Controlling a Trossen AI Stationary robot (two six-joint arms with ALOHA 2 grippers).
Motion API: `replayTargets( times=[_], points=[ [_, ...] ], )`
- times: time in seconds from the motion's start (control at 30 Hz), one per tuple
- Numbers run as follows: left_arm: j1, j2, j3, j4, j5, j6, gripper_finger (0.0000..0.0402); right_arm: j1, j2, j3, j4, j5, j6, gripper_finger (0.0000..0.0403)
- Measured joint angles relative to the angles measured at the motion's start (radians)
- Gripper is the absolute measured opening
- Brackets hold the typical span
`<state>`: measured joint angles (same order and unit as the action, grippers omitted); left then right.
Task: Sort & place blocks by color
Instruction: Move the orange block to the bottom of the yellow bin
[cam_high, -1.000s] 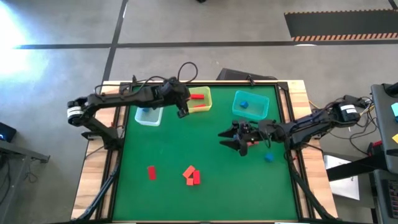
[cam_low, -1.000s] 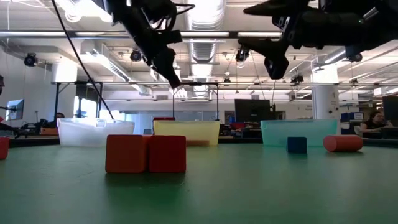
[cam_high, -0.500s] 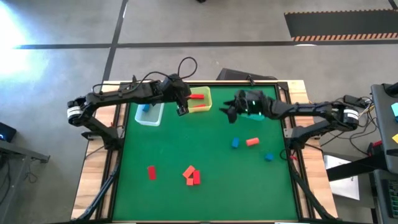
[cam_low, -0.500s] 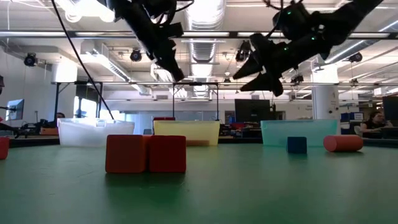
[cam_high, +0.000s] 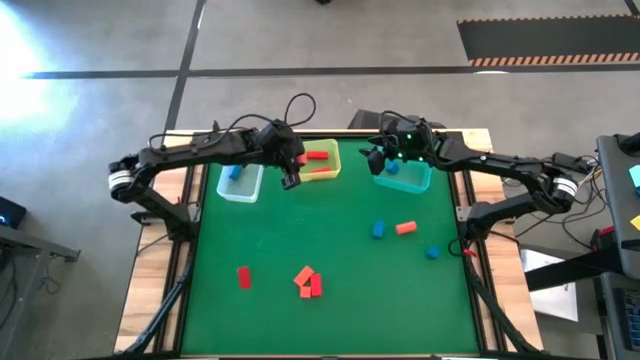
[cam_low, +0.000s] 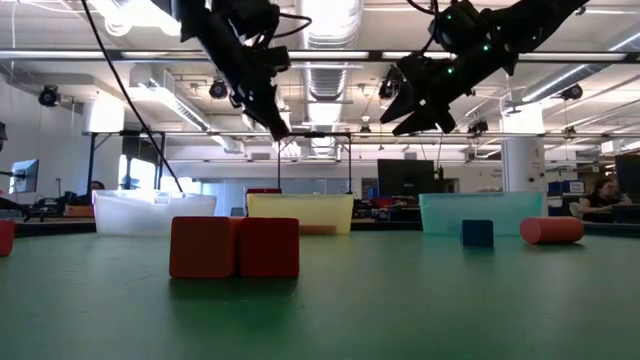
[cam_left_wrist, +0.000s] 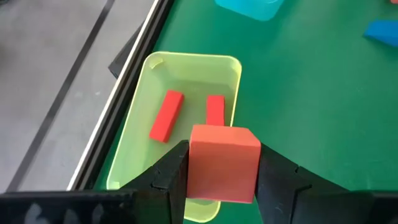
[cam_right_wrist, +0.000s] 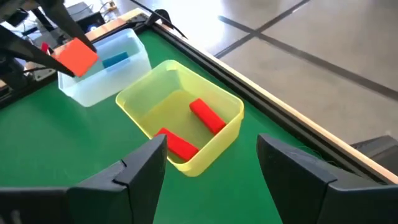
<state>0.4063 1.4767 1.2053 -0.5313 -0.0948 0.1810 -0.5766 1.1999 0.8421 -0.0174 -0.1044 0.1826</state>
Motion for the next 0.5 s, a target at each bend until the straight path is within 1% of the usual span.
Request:
replayTargets(
  times=[0.13, 0.3, 0.5],
  points=[
    [0.025, 0.044, -0.004, 0.015, 0.003, 0.001, 0.0123, 0.000, 0.000, 0.000, 0.000, 0.000, 0.000, 0.0237],
    [0.052, 0.107, -0.010, 0.034, 0.003, 0.039, 0.0123, 0.000, 0.000, -0.009, 0.000, 0.000, 0.000, 0.0237],
    [0.076, 0.120, -0.015, 0.052, -0.001, 0.042, 0.0123, 0.000, 0.000, -0.011, 0.000, 0.021, -0.048, 0.0237]
  ],
)
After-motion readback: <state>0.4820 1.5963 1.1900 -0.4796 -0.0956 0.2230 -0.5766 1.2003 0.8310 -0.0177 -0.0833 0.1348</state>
